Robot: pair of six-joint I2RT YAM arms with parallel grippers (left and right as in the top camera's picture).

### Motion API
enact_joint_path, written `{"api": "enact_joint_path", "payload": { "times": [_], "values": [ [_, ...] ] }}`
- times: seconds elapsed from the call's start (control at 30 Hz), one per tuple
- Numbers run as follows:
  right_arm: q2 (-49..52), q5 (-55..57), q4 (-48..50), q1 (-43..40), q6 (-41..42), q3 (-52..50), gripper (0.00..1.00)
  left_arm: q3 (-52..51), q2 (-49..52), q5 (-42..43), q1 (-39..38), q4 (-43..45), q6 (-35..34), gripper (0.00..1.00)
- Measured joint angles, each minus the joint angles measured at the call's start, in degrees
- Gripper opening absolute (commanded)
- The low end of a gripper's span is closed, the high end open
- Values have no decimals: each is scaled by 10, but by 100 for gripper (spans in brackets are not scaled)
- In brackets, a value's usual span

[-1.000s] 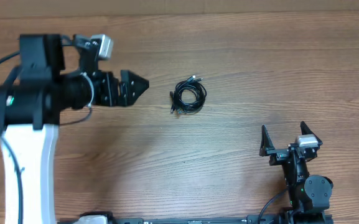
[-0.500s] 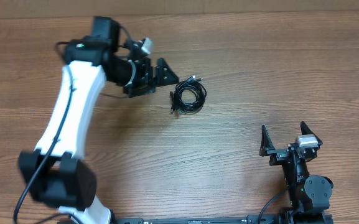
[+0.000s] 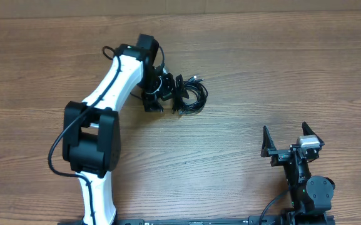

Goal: Untangle cables
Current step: 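Move the left gripper over the black cable coil and lower onto it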

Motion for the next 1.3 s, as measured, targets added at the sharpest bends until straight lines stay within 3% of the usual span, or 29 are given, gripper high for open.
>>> {"api": "enact_joint_path", "payload": {
  "times": [0.07, 0.23, 0.33, 0.47, 0.57, 1.2, 1.3],
  "values": [
    [0, 0, 0, 0, 0, 0, 100, 0, 3, -11, -7, 12, -7, 95],
    [0, 0, 0, 0, 0, 0, 100, 0, 3, -58, -23, 24, -50, 100],
    [0, 0, 0, 0, 0, 0, 100, 0, 3, -75, -32, 36, -80, 95],
    [0, 0, 0, 0, 0, 0, 100, 0, 3, -91, -48, 67, -103, 81],
    [0, 0, 0, 0, 0, 0, 100, 0, 3, -96, -57, 69, -118, 62],
    [0, 0, 0, 0, 0, 0, 100, 0, 6, -161, -63, 89, -148, 61],
    [0, 0, 0, 0, 0, 0, 100, 0, 9, -161, -63, 91, -150, 57]
  ]
}}
